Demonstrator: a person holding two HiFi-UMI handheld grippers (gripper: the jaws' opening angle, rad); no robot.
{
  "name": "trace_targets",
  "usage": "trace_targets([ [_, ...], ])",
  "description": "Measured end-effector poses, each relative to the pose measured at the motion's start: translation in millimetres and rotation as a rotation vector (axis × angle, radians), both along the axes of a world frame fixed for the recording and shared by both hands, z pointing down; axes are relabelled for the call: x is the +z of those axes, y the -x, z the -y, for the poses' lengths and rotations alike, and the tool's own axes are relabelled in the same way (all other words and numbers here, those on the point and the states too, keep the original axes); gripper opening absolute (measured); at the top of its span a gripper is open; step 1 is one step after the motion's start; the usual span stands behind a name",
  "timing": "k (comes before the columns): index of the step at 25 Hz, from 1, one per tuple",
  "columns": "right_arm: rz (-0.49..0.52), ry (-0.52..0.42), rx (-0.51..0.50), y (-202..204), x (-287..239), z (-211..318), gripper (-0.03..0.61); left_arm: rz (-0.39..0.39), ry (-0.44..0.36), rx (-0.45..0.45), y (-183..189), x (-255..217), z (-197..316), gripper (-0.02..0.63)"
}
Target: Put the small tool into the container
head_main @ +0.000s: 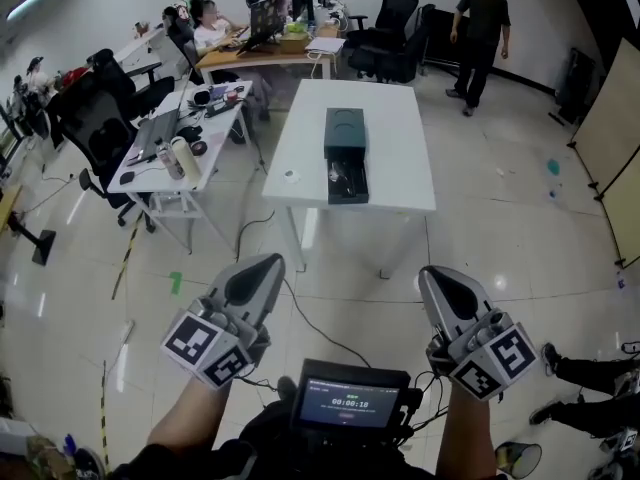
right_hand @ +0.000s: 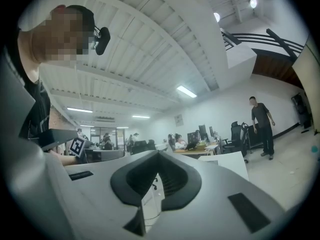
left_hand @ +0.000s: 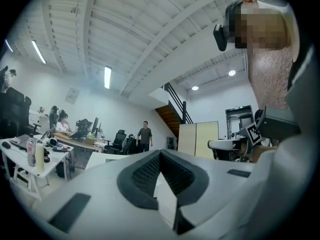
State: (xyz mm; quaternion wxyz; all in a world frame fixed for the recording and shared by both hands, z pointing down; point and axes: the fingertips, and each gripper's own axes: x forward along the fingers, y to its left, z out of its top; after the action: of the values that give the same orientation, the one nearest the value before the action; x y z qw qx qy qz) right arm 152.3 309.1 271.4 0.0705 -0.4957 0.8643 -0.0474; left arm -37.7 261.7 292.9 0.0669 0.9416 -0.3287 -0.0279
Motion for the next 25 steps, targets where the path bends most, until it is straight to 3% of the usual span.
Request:
trace_targets([
  [4, 0.024, 0.004, -0.026, -29.5, 7.3, -8.4, 0.009, 0.036, 0.013, -0.041, -28.0, 7.6, -11.4, 0.029],
  [7, 0.026, 0.012, -0.030, -30.0, 12.2, -11.7, 0.009, 0.023, 0.019, -0.020, -35.0, 6.9, -18.4, 0.029],
  [13, 0.063, 0.023, 0.021, -12.4, 9.0, -34.8, 0.009, 0.042, 0.000, 0.014, -17.2, -0.8, -35.7, 0.029],
  [25, 0.015, 0.024, 0.030, 28.2, -1.6, -34.1, 0.009, -0.017, -0.046, 0.003, 22.1, -16.5, -45.8, 0.029],
])
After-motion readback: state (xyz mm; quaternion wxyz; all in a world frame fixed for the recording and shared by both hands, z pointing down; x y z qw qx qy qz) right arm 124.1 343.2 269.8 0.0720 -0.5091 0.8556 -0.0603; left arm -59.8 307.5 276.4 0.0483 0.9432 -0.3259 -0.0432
